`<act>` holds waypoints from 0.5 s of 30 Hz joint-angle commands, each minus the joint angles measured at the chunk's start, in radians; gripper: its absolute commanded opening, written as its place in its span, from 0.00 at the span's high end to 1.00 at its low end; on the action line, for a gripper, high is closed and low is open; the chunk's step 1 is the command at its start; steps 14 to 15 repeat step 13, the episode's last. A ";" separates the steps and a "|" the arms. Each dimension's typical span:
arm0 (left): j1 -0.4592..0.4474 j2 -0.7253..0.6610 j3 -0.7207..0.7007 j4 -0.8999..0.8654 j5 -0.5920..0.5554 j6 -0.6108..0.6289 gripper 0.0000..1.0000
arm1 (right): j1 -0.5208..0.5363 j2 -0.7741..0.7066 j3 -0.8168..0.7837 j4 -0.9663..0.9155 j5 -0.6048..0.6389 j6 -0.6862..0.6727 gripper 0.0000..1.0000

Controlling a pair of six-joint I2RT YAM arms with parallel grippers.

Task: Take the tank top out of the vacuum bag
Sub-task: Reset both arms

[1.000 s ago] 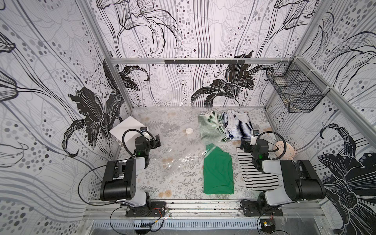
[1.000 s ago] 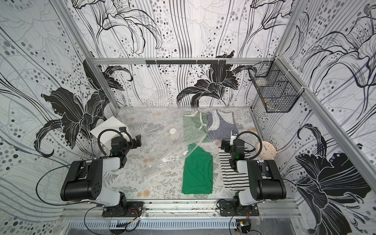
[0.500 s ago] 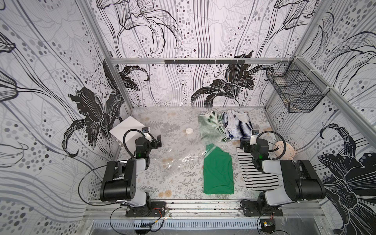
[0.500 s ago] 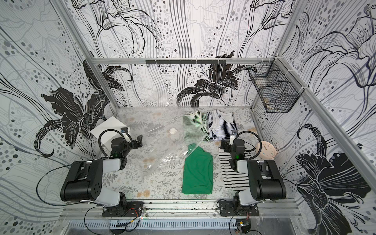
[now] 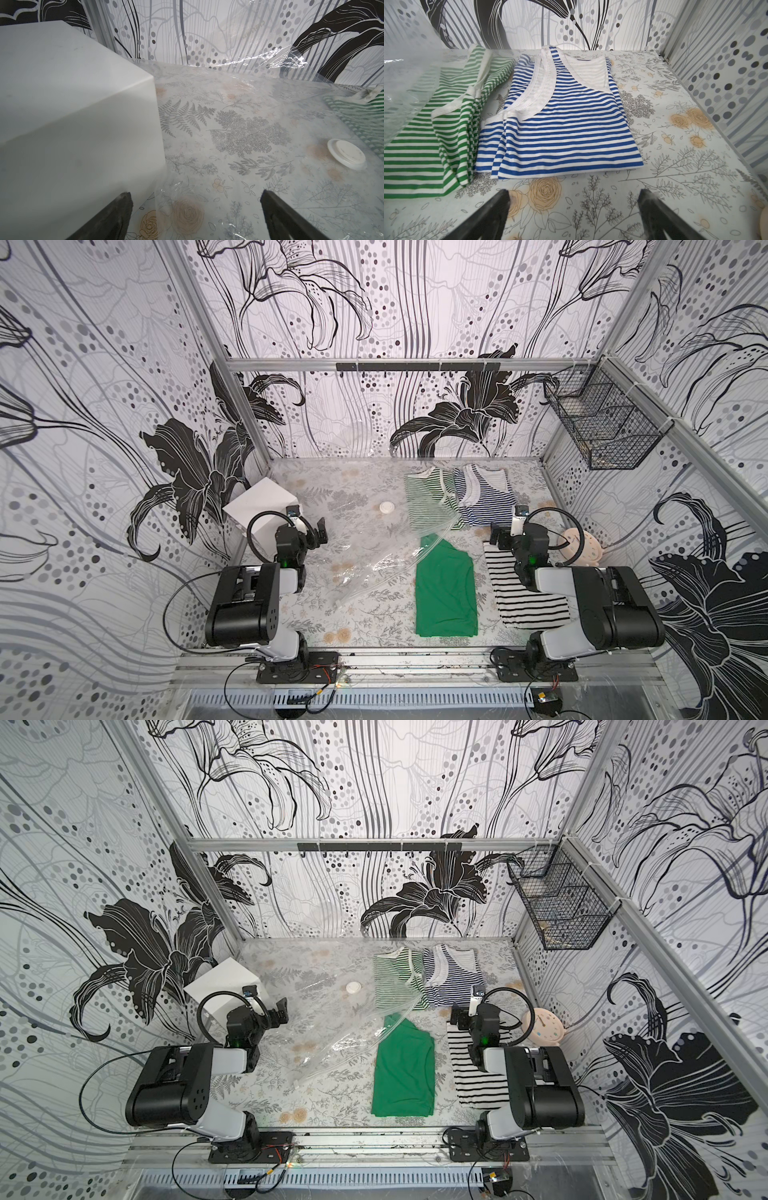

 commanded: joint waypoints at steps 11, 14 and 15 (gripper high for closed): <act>-0.008 0.009 0.010 0.052 -0.027 -0.011 0.01 | 0.007 0.011 -0.007 0.027 -0.009 -0.015 0.01; -0.008 0.003 0.005 0.052 -0.028 -0.010 0.01 | 0.007 0.011 -0.007 0.031 -0.009 -0.015 0.01; -0.008 0.003 0.005 0.052 -0.028 -0.010 0.01 | 0.007 0.011 -0.007 0.031 -0.009 -0.015 0.01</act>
